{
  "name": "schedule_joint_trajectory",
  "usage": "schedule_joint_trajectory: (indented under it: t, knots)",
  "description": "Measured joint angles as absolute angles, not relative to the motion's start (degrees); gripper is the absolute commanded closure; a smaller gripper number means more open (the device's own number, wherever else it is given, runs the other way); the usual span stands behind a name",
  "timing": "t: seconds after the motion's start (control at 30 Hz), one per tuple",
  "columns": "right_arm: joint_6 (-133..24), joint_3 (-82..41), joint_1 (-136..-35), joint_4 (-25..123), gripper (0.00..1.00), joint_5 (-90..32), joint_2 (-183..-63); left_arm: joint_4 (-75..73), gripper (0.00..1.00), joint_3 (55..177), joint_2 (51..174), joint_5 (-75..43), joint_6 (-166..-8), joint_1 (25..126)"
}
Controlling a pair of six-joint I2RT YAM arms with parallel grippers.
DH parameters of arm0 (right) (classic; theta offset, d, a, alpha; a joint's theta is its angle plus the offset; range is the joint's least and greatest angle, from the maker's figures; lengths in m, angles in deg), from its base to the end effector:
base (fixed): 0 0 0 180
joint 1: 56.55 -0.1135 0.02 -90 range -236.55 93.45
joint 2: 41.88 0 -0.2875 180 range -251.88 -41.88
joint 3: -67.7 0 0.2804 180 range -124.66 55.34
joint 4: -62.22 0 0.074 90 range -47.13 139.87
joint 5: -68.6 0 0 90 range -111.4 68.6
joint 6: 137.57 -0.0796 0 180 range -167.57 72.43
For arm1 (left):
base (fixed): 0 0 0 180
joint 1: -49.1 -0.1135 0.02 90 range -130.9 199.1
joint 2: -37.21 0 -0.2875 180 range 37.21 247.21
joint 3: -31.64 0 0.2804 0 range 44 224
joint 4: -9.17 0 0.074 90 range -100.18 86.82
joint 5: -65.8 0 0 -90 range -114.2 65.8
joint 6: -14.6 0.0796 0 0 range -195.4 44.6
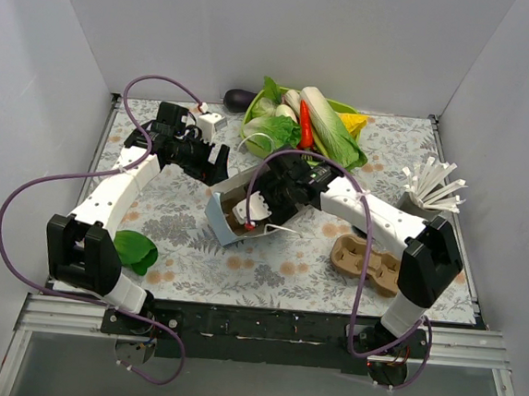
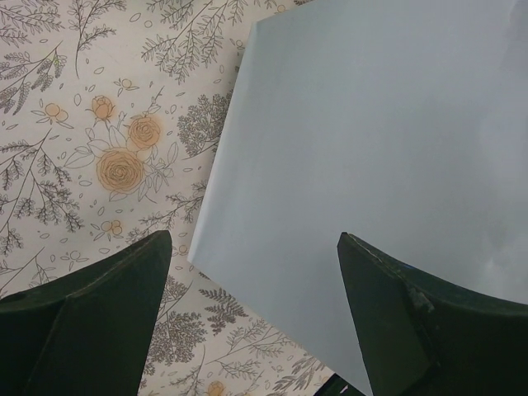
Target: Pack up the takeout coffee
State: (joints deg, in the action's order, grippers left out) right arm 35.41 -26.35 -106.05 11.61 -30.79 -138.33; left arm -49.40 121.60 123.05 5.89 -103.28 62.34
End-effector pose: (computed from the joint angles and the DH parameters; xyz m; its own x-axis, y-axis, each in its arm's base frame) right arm 0.2656 0.3310 0.2656 0.7445 -0.6361 -0.2029 -0.6143 -0.5336 -0.5812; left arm 0.3431 -0.1217 0.3041 -0.9254 -0.1979 -0.3232 0.0556 0.7726 -0.6324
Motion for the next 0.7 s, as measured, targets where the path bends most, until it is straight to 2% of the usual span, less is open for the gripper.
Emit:
schedule_joint_trajectory:
  t: [0.5,0.7]
  knots:
    - [37.2,-35.6,-105.0,2.12,0.99,-32.58,-144.47,-49.47,0.18,121.27,123.05,5.91,-103.26,62.34]
    - [38.16,-39.92,-104.87,-6.29,0.99,-33.52,-146.35,-49.4,0.18,121.16,123.05,6.54,-103.19,62.34]
